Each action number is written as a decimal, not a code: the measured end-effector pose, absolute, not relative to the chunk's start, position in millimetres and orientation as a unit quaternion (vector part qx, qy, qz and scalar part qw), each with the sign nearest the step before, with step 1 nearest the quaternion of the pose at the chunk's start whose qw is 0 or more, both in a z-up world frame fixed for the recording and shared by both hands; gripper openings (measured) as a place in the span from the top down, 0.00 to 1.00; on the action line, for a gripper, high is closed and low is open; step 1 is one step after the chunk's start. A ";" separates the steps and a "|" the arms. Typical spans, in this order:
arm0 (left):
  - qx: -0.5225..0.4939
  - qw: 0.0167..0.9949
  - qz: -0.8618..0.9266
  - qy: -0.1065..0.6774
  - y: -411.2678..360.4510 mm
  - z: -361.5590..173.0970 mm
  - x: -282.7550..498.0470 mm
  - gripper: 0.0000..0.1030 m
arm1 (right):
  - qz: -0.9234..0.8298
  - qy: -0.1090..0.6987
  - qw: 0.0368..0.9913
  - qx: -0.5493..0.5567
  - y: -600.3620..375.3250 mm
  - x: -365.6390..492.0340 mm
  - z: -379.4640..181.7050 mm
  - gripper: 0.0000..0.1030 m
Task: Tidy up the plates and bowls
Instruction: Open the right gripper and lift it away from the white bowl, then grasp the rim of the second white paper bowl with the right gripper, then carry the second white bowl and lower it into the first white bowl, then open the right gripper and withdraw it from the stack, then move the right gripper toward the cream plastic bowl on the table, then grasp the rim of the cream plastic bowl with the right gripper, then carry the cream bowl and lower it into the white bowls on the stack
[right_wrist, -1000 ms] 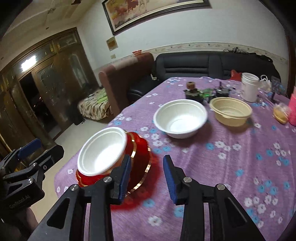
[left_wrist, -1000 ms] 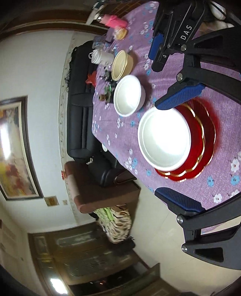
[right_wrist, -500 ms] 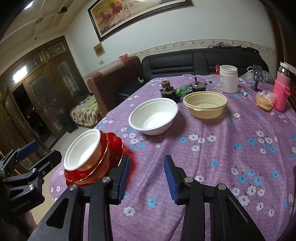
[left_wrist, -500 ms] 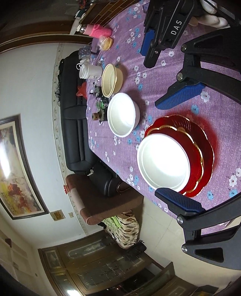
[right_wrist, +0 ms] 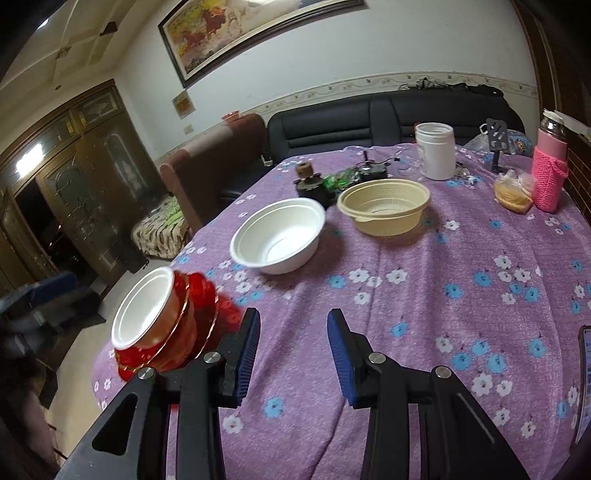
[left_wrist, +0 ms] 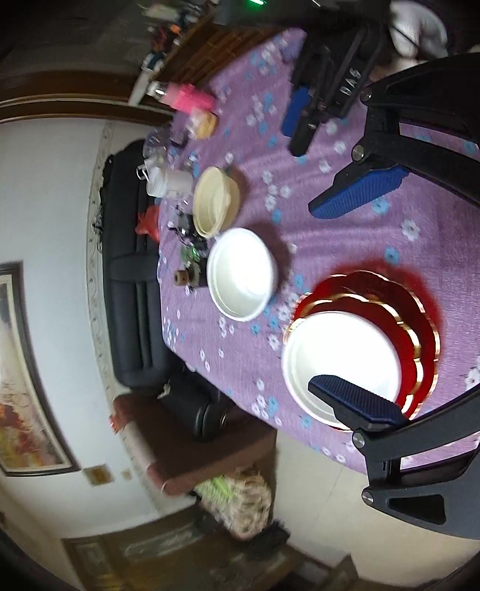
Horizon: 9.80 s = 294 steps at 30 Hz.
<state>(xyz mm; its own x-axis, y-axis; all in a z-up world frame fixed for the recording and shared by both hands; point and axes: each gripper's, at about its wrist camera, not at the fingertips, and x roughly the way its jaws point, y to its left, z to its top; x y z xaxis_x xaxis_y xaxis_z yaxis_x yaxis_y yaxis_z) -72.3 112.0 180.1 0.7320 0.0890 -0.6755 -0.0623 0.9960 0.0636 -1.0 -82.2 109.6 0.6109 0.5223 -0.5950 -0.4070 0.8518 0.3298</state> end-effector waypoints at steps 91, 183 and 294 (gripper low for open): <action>-0.051 0.903 0.128 0.407 252.2 136.7 -75.6 0.29 | 0.336 0.329 0.883 -0.020 110.2 0.1 117.5 0.50; -0.090 0.898 -0.027 0.430 76.2 151.9 130.3 0.04 | 0.147 0.348 0.918 0.119 -166.7 120.3 109.6 0.42; -0.122 0.854 -0.021 0.506 23.0 23.4 196.8 0.55 | 0.142 0.436 0.860 0.222 -169.1 191.7 19.1 0.85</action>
